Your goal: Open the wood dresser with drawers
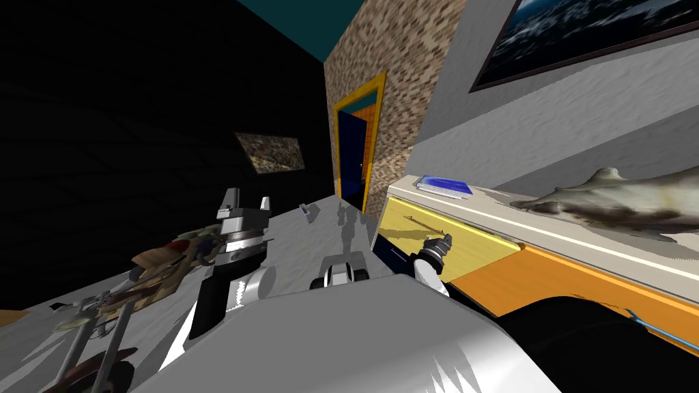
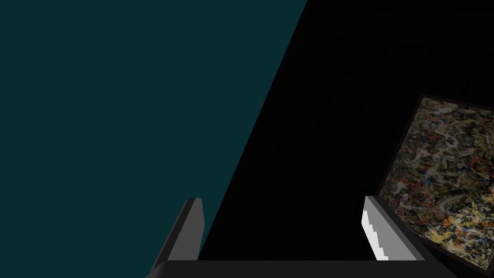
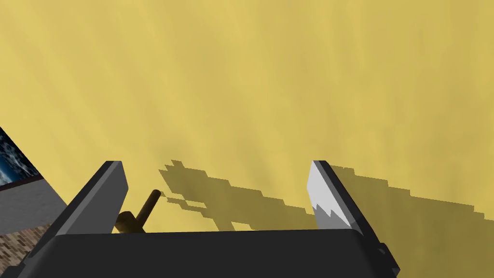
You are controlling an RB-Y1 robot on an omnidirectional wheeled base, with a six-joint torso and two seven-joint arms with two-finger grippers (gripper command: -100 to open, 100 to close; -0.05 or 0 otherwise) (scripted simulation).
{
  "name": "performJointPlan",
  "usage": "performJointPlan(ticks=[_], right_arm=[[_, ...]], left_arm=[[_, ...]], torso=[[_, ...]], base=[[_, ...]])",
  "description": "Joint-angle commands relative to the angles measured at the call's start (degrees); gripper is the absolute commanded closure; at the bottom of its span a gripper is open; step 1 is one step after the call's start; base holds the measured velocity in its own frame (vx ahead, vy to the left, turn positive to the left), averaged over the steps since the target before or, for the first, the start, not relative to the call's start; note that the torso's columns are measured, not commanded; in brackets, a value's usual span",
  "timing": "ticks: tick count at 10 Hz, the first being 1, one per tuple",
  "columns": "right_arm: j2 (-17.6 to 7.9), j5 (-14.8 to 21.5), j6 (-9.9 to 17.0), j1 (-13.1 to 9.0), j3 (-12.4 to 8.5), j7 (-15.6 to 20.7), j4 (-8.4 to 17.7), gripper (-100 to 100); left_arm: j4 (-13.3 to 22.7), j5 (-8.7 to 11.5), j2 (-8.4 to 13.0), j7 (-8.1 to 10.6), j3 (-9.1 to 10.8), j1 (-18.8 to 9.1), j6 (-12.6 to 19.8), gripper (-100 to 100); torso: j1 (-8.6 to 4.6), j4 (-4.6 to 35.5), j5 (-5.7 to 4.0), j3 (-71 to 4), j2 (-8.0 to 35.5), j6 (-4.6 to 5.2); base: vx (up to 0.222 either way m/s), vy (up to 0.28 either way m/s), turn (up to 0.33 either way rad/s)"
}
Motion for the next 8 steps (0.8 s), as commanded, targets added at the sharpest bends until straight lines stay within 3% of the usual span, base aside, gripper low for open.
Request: performJointPlan(ticks=[1, 3, 4, 5, 6, 7, 8], right_arm=[[-0.7, 2.8, 0.8, -1.2, 0.8, 1.9, 0.6, -100], [-0.9, 3.7, 1.3, -1.3, 0.7, 2.3, 0.9, -100], [-1.1, 4.3, 1.7, -1.4, 0.6, 2.6, 1.2, -100], [-0.8, 3.5, 1.8, -1.0, 0.1, 2.7, 0.9, -100], [-1.5, 1.9, 0.1, -1.2, -0.9, 4.2, -0.1, -100], [-1.2, 2.6, 1.0, -1.1, -0.4, 3.4, 0.3, -100], [-1.3, 2.5, 0.7, -1.1, -0.5, 3.6, 0.2, 100]], left_arm=[[0.0, 0.0, 0.0, 0.00, 0.00, 0.0, 0.0, 0], [0.0, 0.0, 0.0, 0.00, 0.01, 0.0, 0.0, 0], [0.0, 0.0, 0.0, 0.00, -0.01, 0.0, 0.0, 0], [0.0, 0.0, 0.0, 0.00, -0.01, 0.0, 0.0, 0], [0.0, 0.0, 0.0, 0.00, 0.00, 0.0, 0.0, 0], [0.0, 0.0, 0.0, 0.00, 0.01, 0.0, 0.0, 0], [0.0, 0.0, 0.0, 0.00, 0.01, 0.0, 0.0, 0]], torso=[[0.12, -0.1, 0.05, -0.1, -0.2, 0.05], [0.15, 0.0, -0.01, -0.1, -0.1, -0.31], [0.03, 0.1, -0.09, 0.0, 0.1, -0.04], [-0.63, 0.2, -0.36, 0.4, 0.8, 0.87], [-1.31, 0.5, -0.54, 0.9, 1.6, 1.44], [-1.72, 0.6, -0.66, 1.2, 2.0, 1.55], [-1.61, 0.6, -0.66, 1.3, 2.1, 1.54]], base=[[0.023, 0.035, -0.006], [0.027, 0.022, 0.071], [0.063, 0.052, 0.266], [0.036, 0.032, 0.058], [0.061, -0.019, -0.068], [0.043, -0.013, -0.011], [0.012, 0.000, 0.004]])
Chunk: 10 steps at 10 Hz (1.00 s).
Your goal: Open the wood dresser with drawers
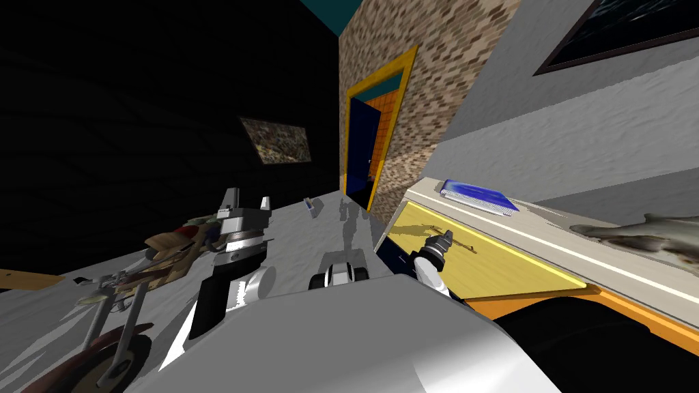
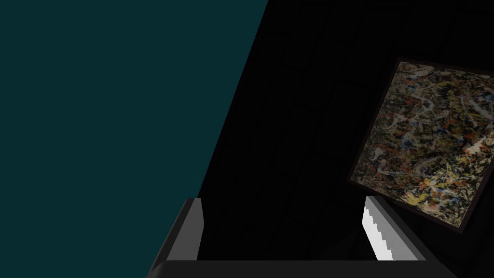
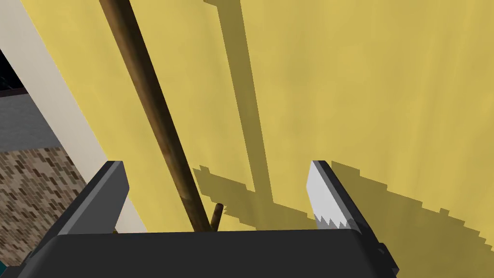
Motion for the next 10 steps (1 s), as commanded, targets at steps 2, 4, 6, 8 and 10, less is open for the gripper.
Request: performJointPlan(ticks=[2, 4, 6, 8, 10], right_arm=[[0.2, -0.2, -0.4, 0.4, 0.0, 0.7, -1.1, 100], [0.4, -0.4, -0.7, 0.6, 0.0, 1.3, -1.9, 100], [0.3, -0.3, -0.7, 0.7, -0.1, 1.4, -2.3, 100], [0.8, -0.3, -0.9, 1.1, 0.3, 1.9, -2.8, 100], [1.1, -0.2, -1.1, 1.5, 0.6, 2.4, -3.3, 100]], left_arm=[[0.0, 0.0, 0.0, 0.00, -0.01, 0.0, 0.0, 0], [0.0, 0.0, 0.0, 0.00, -0.02, 0.0, 0.0, 0], [0.0, 0.0, 0.0, 0.00, -0.02, 0.0, 0.0, 0], [0.0, 0.0, 0.0, 0.00, -0.01, 0.0, 0.0, 0], [0.0, 0.0, 0.0, 0.00, -0.02, 0.0, 0.0, 0]], torso=[[0.15, -0.3, -0.38, -0.1, -0.3, -0.05], [0.06, -0.2, -0.27, -0.1, -0.4, 0.04], [-0.01, -0.2, -0.16, -0.2, -0.4, 0.00], [0.00, -0.2, -0.11, -0.3, -0.4, 0.02], [0.20, -0.2, -0.17, -0.1, -0.3, 0.01]], base=[[-0.053, 0.091, -0.027], [-0.081, 0.168, -0.020], [-0.070, 0.121, -0.023], [-0.078, 0.121, -0.015], [-0.073, 0.178, -0.024]])
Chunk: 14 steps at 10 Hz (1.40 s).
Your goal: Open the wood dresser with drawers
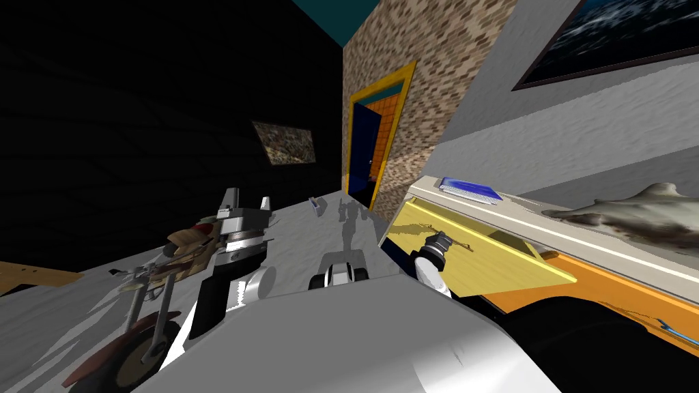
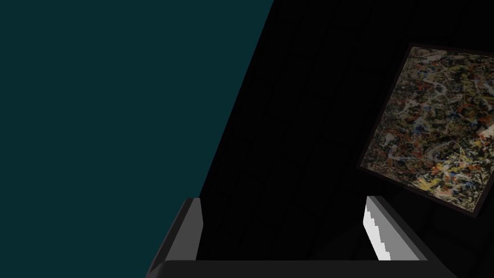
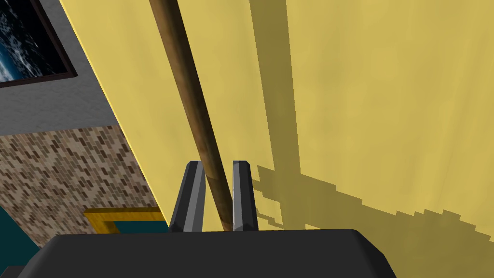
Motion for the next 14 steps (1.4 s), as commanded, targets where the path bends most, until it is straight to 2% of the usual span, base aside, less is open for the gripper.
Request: performJointPlan(ticks=[1, 2, 3, 4, 7, 12, 13, 14], right_arm=[[0.6, 0.0, -0.3, 0.5, 0.6, 0.5, -0.1, 100], [0.4, 0.1, -0.1, 0.4, 0.2, 0.4, -0.3, 100], [0.4, -2.7, -2.6, 0.9, -1.3, 3.2, -2.6, -100], [0.4, -2.7, -2.6, 0.9, -1.3, 3.2, -2.6, -100], [0.2, -6.8, -6.3, 1.3, -3.6, 7.3, -6.0, -100], [-0.1, -13.7, -12.6, 2.2, -7.5, 14.2, -11.9, -100], [0.1, -12.5, -11.6, 2.2, -6.8, 13.0, -11.1, -100], [0.2, -12.6, -11.9, 2.3, -6.9, 13.2, -11.2, 0]], left_arm=[[0.0, 0.0, 0.0, 0.00, 0.00, 0.0, 0.0, 0], [0.0, 0.0, 0.0, 0.00, 0.00, 0.0, 0.0, 0], [0.0, 0.0, 0.0, 0.00, 0.01, 0.0, 0.0, 0], [0.0, 0.0, 0.0, 0.00, 0.02, 0.0, 0.0, 0], [0.0, 0.0, 0.0, 0.00, 0.02, 0.0, 0.0, 0], [0.0, 0.0, 0.0, 0.00, 0.02, 0.0, 0.0, 0], [0.0, 0.0, 0.0, 0.00, 0.02, 0.0, 0.0, 0], [0.0, 0.0, 0.0, 0.00, 0.02, 0.0, 0.0, 0]], torso=[[-0.09, 0.0, 0.01, -0.1, -0.2, -0.08], [-0.14, 0.0, 0.00, -0.2, -0.2, -0.16], [-0.40, 0.0, 0.11, -0.2, -0.3, -0.13], [-0.31, 0.0, 0.18, -0.3, -0.4, -0.03], [0.14, 0.1, 0.34, -0.1, 0.0, -0.03], [0.05, 0.1, 0.27, -0.1, 0.0, -0.01], [0.10, 0.2, 0.36, -0.1, 0.1, 0.04], [0.10, 0.2, 0.35, 0.0, 0.2, -0.02]], base=[[-0.073, 0.179, -0.028], [-0.047, 0.091, -0.019], [0.021, 0.046, -0.141], [0.038, 0.033, -0.075], [0.045, 0.031, -0.075], [0.045, 0.043, -0.094], [0.018, 0.021, -0.027], [0.000, 0.000, 0.000]])
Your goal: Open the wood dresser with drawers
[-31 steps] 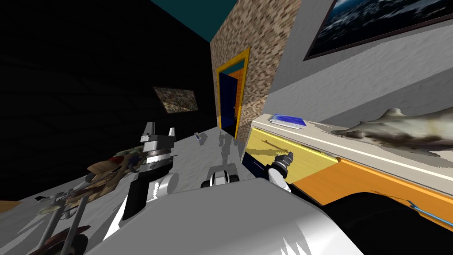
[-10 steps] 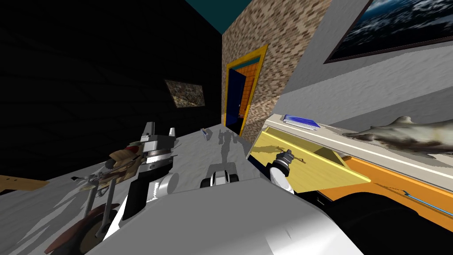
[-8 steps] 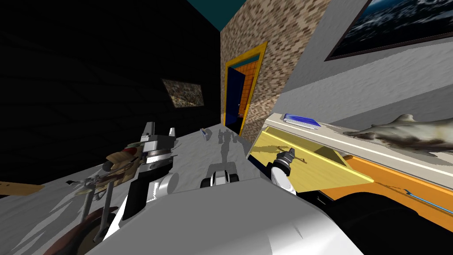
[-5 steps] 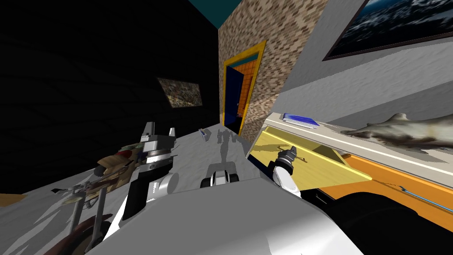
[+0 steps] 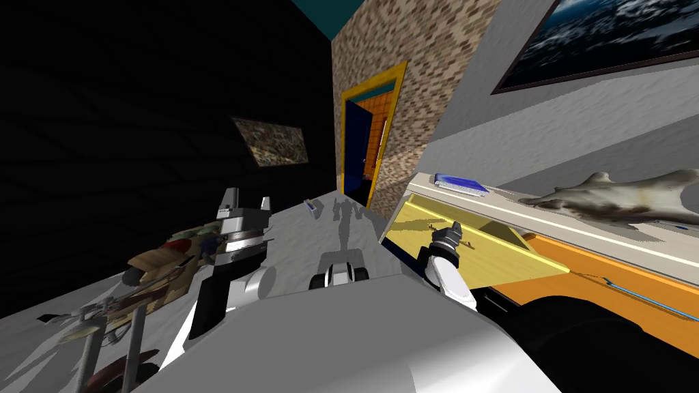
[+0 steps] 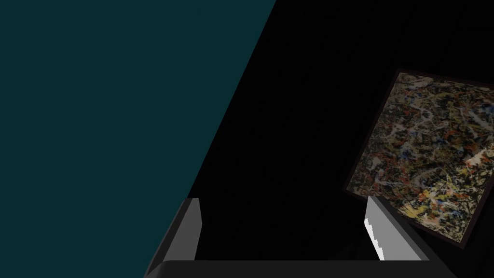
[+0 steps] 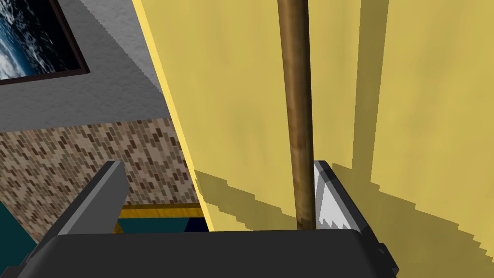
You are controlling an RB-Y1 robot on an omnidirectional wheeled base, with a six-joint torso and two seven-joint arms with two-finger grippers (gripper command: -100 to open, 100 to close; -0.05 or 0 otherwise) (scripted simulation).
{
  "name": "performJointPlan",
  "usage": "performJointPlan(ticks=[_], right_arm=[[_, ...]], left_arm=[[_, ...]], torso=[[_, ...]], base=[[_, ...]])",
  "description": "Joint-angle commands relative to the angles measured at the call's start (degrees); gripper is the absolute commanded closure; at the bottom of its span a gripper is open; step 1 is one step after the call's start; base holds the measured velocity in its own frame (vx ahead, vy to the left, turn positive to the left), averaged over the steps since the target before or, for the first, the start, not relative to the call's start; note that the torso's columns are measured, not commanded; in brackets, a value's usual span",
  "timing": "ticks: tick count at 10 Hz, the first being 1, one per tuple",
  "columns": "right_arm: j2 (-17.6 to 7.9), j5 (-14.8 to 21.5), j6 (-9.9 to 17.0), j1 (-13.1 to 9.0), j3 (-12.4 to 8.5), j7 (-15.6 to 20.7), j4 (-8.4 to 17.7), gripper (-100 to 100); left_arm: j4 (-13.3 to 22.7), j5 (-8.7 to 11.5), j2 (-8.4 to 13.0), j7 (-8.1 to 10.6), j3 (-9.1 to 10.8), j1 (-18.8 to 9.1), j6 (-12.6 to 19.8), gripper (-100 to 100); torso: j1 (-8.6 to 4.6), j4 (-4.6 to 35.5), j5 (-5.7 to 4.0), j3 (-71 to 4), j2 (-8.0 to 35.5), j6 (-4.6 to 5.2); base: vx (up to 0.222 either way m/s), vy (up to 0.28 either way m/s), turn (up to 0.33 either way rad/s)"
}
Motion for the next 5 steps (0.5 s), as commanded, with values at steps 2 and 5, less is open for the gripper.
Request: performJointPlan(ticks=[2, 5], right_arm=[[0.0, 0.0, 0.0, 0.0, 0.0, 0.0, 0.1, 0], [0.1, 0.0, 0.0, 0.0, 0.1, 0.0, 0.1, 0]], left_arm=[[0.0, 0.0, 0.0, 0.00, 0.00, 0.0, 0.0, 0], [0.0, 0.0, 0.0, 0.00, 0.00, 0.0, 0.0, 0]], torso=[[-0.01, 0.0, -0.03, 0.0, -0.1, 0.01], [-0.01, -0.1, -0.04, -0.1, -0.1, 0.02]], base=[[0.000, 0.000, 0.000], [0.000, 0.000, 0.000]])
